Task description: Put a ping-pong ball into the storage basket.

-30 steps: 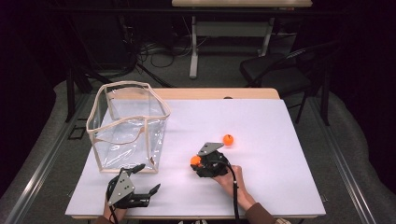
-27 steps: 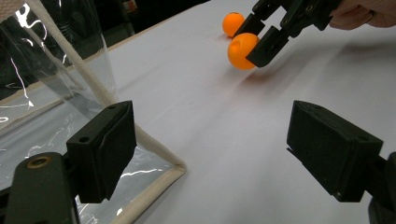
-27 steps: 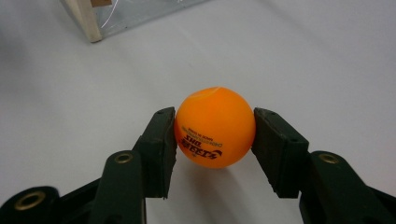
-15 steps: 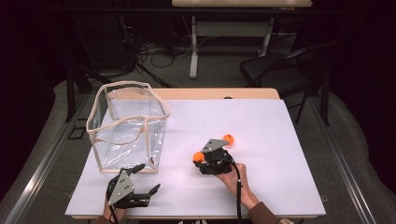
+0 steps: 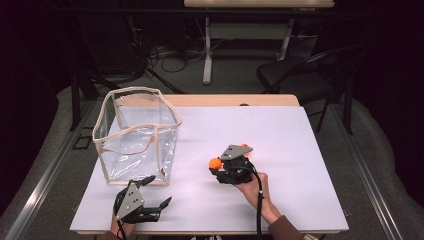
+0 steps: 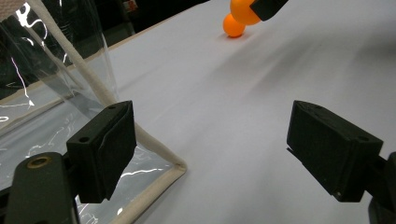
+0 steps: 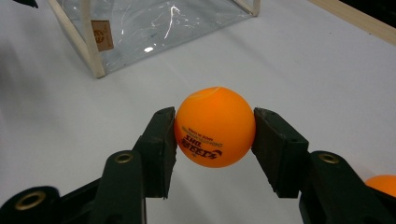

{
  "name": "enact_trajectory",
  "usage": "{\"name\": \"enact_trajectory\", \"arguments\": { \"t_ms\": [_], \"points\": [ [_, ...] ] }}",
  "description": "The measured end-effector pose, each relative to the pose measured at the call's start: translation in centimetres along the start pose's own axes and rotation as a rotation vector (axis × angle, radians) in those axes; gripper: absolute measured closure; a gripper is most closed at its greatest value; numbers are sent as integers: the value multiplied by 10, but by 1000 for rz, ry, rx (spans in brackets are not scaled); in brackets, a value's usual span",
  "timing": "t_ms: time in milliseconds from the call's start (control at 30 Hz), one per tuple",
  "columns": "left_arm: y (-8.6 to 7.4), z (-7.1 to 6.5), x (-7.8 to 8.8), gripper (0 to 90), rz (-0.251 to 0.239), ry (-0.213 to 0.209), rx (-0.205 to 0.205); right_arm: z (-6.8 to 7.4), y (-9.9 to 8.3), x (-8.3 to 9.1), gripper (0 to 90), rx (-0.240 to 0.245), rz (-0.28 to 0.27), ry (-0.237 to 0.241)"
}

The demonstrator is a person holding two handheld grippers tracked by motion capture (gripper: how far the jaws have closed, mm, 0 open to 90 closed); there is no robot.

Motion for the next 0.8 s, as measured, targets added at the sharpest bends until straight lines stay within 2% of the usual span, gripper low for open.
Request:
{"name": "enact_trajectory", "arguments": {
  "t_ms": [800],
  "points": [
    [-1,1,-1,159,5,2,0,-6,15,14,505,0,-39,-20]
  ]
}}
Point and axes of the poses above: each handheld gripper's, and its own axes: x roughly backward along the jaws, y roughly out of its top, z roughly to its left, the point moved 9 cm from there along -x, roughly forward along the jaws, and after that the axes turned 9 degrees about -z, right-handed, at the moved point
